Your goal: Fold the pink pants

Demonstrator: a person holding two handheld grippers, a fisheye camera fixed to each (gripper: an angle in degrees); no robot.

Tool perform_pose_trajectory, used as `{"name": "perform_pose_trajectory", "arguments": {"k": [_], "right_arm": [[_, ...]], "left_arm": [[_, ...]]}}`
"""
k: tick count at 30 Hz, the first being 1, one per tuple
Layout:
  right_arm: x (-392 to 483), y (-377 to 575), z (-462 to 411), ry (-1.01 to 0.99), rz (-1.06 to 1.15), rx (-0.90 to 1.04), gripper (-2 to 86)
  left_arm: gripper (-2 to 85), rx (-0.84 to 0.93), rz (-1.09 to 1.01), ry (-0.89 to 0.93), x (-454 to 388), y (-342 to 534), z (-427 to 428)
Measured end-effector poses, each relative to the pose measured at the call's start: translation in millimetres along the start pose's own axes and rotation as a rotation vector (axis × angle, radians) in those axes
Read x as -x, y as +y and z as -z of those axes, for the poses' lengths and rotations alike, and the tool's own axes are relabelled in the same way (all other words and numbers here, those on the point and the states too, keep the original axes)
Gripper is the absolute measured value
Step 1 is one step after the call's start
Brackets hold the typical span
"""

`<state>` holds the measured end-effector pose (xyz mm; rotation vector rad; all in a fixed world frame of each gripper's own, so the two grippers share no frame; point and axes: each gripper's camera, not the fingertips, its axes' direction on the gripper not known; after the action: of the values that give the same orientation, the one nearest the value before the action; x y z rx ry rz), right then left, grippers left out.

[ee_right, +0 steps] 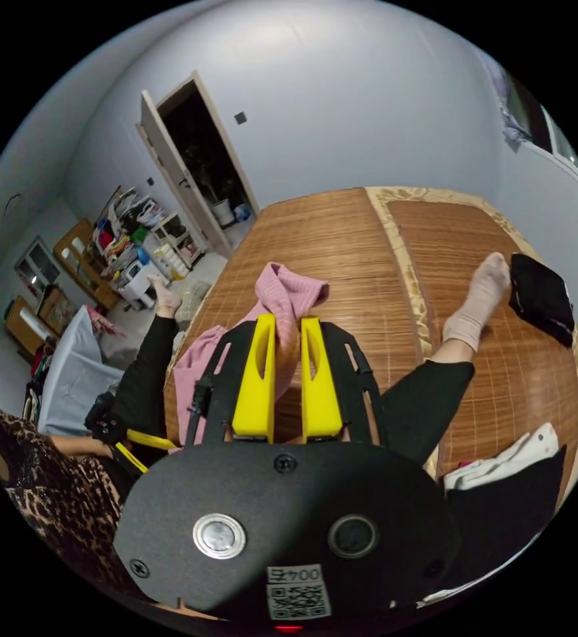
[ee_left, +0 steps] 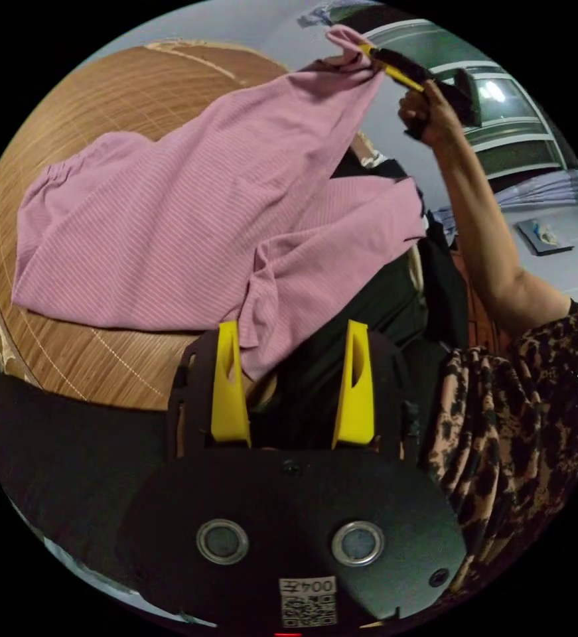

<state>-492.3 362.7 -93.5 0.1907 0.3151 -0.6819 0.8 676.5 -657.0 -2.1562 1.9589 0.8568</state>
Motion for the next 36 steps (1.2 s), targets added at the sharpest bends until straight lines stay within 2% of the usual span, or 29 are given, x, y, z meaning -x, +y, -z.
{"name": "perform_pose_trajectory", "arguments": {"k": [7, 14, 20, 25, 29, 32, 35, 36], "right_arm": [[-62, 45, 54, 0.002, -0.194, -0.109, 6.6], [-74, 70, 82, 0.004, -0.181, -0.106, 6.6], [-81, 83, 104, -0.058, -0.190, -0.116, 6.6], [-83, 85, 146, -0.157, -0.202, -0.201, 6.5], [-76, 85, 179, -0.207, -0.193, -0.277, 6.4], [-71, 86, 220, -0.232, -0.177, -0.377, 6.3], [-73, 87, 277, -0.221, -0.159, -0.498, 6.2], [-74, 89, 304, -0.219, -0.156, -0.554, 6.1]], "left_arm": [[22.5, 0.057, -0.103, 0.111, -18, -24, -24], [21.4, 0.128, -0.137, 0.100, -26, -32, -49], [15.6, 0.090, -0.073, 0.230, -9, -4, -35], [5.5, -0.035, -0.009, 0.373, 7, 46, 5], [3.2, -0.124, -0.016, 0.343, 1, 77, 41], [2.3, -0.286, -0.059, 0.255, -10, 111, 107], [1.8, -0.569, -0.038, 0.177, -8, 170, 215], [1.7, -0.716, -0.019, 0.149, -6, 204, 267]]}}
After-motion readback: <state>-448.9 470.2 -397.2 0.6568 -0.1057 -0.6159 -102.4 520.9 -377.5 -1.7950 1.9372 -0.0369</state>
